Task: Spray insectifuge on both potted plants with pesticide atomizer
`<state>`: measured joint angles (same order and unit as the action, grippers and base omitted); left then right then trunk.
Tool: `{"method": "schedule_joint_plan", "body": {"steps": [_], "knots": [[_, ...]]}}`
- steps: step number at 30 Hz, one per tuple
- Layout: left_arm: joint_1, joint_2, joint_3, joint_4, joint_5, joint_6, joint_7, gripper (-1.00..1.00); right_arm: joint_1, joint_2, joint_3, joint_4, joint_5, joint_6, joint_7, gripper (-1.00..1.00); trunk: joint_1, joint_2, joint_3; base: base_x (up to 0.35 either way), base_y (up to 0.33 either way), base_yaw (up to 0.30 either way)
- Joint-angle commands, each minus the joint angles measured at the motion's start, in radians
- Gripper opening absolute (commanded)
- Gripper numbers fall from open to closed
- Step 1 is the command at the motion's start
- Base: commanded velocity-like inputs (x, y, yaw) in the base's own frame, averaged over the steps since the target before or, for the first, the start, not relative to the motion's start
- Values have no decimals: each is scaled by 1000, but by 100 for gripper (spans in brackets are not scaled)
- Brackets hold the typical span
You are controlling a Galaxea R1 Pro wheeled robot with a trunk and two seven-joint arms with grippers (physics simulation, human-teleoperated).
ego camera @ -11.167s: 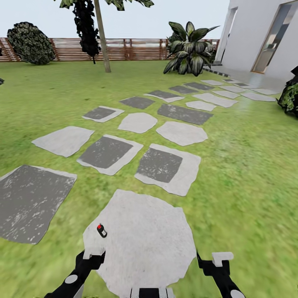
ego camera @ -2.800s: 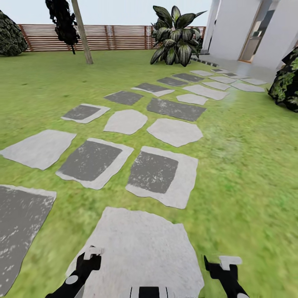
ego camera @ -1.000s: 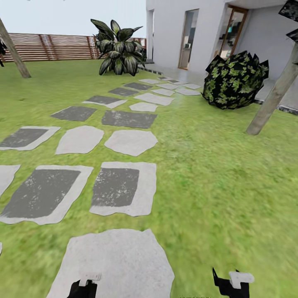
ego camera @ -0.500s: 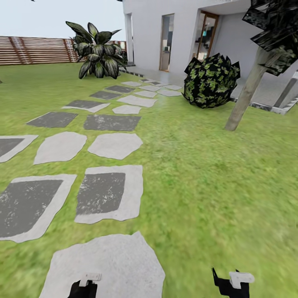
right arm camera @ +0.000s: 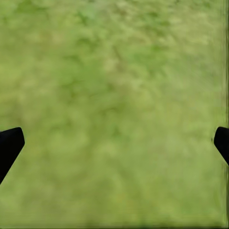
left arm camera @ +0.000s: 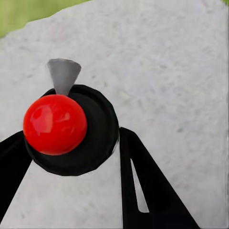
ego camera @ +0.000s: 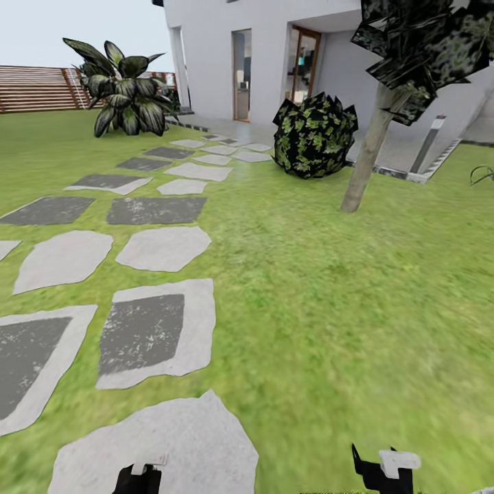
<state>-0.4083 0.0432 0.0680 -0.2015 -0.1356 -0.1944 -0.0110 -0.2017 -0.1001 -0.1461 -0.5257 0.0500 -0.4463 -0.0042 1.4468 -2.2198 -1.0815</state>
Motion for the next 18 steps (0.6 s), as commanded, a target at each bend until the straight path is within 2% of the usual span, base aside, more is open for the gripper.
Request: {"method": "schedule_joint_plan", "body": {"steps": [1, 18], "knots": [[0, 0, 7, 1, -10, -4, -1, -100, -1, 0, -3, 1, 5, -3, 0, 100, 0, 0, 0, 0, 0, -263], [0, 0, 7, 1, -10, -3, 0, -100, -1, 0, -3, 1, 5, -3, 0, 100, 0, 0, 16, 0, 0, -263]]}}
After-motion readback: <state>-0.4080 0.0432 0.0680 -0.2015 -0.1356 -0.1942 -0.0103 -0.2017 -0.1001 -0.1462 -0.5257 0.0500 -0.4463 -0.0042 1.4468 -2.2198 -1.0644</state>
